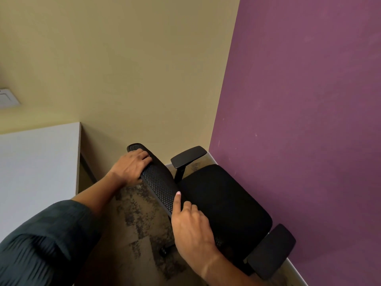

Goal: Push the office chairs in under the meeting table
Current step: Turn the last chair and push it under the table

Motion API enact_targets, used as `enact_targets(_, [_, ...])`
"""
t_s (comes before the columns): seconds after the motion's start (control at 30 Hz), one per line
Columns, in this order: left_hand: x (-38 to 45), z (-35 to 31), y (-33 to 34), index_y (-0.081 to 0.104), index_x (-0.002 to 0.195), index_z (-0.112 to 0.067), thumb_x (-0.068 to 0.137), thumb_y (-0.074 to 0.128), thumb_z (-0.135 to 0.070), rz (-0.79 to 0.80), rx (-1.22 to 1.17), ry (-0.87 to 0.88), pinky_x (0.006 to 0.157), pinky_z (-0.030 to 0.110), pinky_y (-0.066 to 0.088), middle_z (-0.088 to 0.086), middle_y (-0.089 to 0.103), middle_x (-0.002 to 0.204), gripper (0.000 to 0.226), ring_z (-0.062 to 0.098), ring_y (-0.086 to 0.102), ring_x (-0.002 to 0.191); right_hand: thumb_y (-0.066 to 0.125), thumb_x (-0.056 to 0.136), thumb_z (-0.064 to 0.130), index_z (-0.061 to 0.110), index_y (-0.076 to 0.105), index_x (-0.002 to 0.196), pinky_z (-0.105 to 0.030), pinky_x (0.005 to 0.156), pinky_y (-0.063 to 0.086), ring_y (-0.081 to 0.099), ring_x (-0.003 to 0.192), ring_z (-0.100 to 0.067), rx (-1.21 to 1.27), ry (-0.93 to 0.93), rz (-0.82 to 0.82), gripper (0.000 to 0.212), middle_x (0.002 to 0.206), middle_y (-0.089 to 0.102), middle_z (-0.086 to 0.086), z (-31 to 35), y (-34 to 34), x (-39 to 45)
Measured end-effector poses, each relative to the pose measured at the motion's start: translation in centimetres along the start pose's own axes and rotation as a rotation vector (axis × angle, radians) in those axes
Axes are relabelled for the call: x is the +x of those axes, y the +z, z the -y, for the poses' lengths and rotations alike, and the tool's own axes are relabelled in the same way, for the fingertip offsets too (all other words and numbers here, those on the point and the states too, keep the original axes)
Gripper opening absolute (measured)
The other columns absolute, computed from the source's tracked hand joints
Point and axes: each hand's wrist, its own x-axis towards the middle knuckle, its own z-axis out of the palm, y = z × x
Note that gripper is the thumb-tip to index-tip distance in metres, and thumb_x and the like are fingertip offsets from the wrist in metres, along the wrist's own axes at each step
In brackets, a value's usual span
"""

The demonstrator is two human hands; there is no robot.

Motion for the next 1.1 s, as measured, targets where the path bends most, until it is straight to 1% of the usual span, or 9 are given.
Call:
enact_targets(0.17, [-2.4,-1.5,-0.7,0.058,0.122,-0.013,0.067,0.062,-0.035,0.04,0.003,-0.074,0.093,0.037,0.044,0.008,0.057,0.117,0.06,0.025,0.05,0.105,0.048,0.098,0.007,-0.001,0.005,0.152,-0.039,0.083,0.053,0.059,0.103,-0.032,-0.011,-0.07,-0.01,0.07,0.121,0.055,-0.027,-1.0,-0.2,-1.6])
enact_targets(0.27, [-3.2,-2.9,-1.3,0.058,0.122,-0.012,0.069,0.064,-0.035,0.041,0.016,-0.115,0.093,0.038,0.044,0.008,0.057,0.116,0.058,0.025,0.05,0.104,0.048,0.097,0.006,-0.001,0.008,0.152,-0.039,0.082,0.053,0.06,0.102,-0.032,-0.005,-0.11,-0.031,0.068,0.12,0.056,-0.026,-2.2,-0.4,-2.2])
enact_targets(0.37, [-4.2,-4.7,-1.8,0.059,0.12,-0.012,0.07,0.062,-0.037,0.034,0.015,-0.167,0.092,0.038,0.044,0.009,0.058,0.115,0.055,0.025,0.051,0.103,0.049,0.097,0.007,-0.002,0.008,0.152,-0.039,0.081,0.053,0.059,0.102,-0.032,0.007,-0.167,-0.036,0.069,0.12,0.055,-0.026,-3.9,-0.9,-3.1])
enact_targets(0.5, [-5.9,-8.1,-2.2,0.06,0.114,-0.011,0.066,0.063,-0.034,0.028,0.012,-0.262,0.087,0.039,0.047,0.009,0.059,0.108,0.053,0.026,0.052,0.097,0.05,0.094,0.003,-0.003,0.009,0.152,-0.039,0.078,0.053,0.058,0.098,-0.03,0.004,-0.272,-0.046,0.071,0.117,0.056,-0.023,-7.1,-1.3,-4.6])
enact_targets(0.7, [-7.9,-13.6,-2.9,0.063,0.106,-0.01,0.059,0.075,-0.032,0.019,0.04,-0.374,0.075,0.038,0.052,0.01,0.061,0.096,0.054,0.027,0.055,0.086,0.044,0.09,-0.004,-0.002,0.012,0.152,-0.038,0.071,0.052,0.058,0.094,-0.028,-0.044,-0.438,-0.073,0.069,0.111,0.057,-0.019,-13.0,-2.0,-5.7])
enact_targets(0.83, [-8.6,-16.6,-3.2,0.061,0.108,-0.012,0.059,0.073,-0.036,0.046,0.038,-0.449,0.074,0.037,0.053,0.008,0.06,0.095,0.056,0.025,0.054,0.088,0.042,0.089,-0.006,-0.003,0.02,0.151,-0.038,0.065,0.052,0.061,0.091,-0.027,-0.101,-0.5,-0.108,0.065,0.106,0.06,-0.016,-16.4,-2.1,-5.3])
enact_targets(0.9, [-8.8,-17.9,-3.3,0.061,0.105,-0.012,0.058,0.074,-0.037,0.046,0.043,-0.487,0.072,0.036,0.052,0.007,0.059,0.093,0.055,0.025,0.053,0.086,0.041,0.09,-0.006,-0.003,0.025,0.149,-0.038,0.063,0.052,0.062,0.088,-0.027,-0.131,-0.52,-0.121,0.062,0.103,0.062,-0.015,-17.8,-2.1,-4.8])
enact_targets(1.0, [-9.0,-19.5,-3.3,0.063,0.104,-0.011,0.056,0.077,-0.038,0.047,0.049,-0.533,0.07,0.035,0.052,0.008,0.06,0.093,0.057,0.025,0.055,0.085,0.041,0.091,-0.005,-0.002,0.03,0.147,-0.04,0.064,0.053,0.064,0.088,-0.028,-0.165,-0.535,-0.122,0.057,0.103,0.064,-0.015,-19.7,-2.2,-3.7])
enact_targets(1.1, [-8.9,-20.5,-3.2,0.062,0.105,-0.011,0.057,0.076,-0.038,0.045,0.044,-0.569,0.07,0.035,0.052,0.008,0.06,0.096,0.057,0.025,0.054,0.089,0.042,0.092,-0.001,-0.001,0.036,0.145,-0.041,0.07,0.055,0.064,0.092,-0.028,-0.168,-0.519,-0.109,0.053,0.106,0.066,-0.013,-21.5,-2.4,-2.2])
